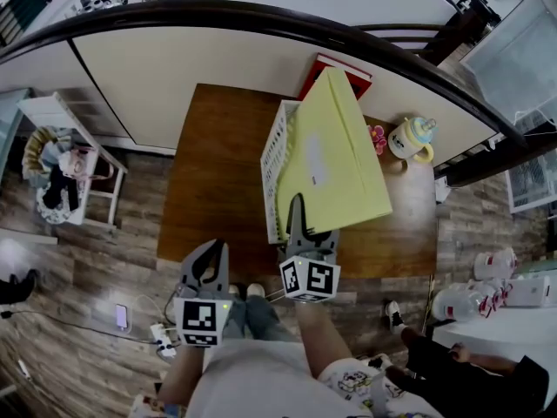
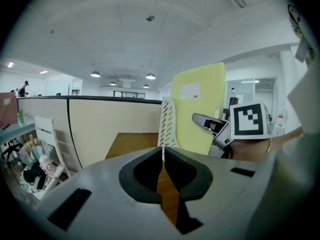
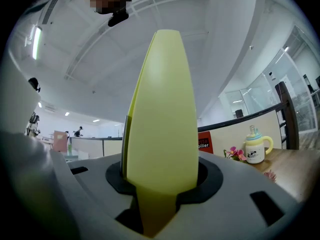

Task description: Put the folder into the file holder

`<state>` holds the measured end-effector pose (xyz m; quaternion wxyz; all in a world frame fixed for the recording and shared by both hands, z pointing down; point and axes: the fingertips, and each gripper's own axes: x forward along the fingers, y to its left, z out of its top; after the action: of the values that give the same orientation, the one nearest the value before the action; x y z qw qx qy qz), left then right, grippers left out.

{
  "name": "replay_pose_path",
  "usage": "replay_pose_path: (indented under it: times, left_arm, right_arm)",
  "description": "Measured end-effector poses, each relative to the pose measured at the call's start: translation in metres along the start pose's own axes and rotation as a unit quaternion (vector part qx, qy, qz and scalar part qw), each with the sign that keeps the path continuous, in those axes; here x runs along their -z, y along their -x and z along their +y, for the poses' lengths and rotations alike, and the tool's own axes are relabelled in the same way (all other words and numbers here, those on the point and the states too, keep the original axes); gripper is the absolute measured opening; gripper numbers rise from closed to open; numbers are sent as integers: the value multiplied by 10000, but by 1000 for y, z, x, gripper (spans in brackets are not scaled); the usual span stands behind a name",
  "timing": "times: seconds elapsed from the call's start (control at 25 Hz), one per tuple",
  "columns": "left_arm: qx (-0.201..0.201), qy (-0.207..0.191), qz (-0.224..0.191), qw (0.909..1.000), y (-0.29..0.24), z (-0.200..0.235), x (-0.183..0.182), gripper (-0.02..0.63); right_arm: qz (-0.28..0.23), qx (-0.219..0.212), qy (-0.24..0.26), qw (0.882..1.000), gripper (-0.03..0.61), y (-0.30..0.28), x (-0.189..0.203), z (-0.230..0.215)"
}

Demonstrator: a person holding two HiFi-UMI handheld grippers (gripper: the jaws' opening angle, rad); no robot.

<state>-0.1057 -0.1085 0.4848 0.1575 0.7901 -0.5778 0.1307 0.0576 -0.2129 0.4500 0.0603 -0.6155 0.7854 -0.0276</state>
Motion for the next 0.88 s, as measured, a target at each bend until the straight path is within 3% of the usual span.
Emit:
replay_pose_path:
  times: [0.88]
  left_arm:
    - [0,116,47,9999,-9,-5,8,15]
  right_arm:
    - [837,-484,815,9920,170,5,50,3]
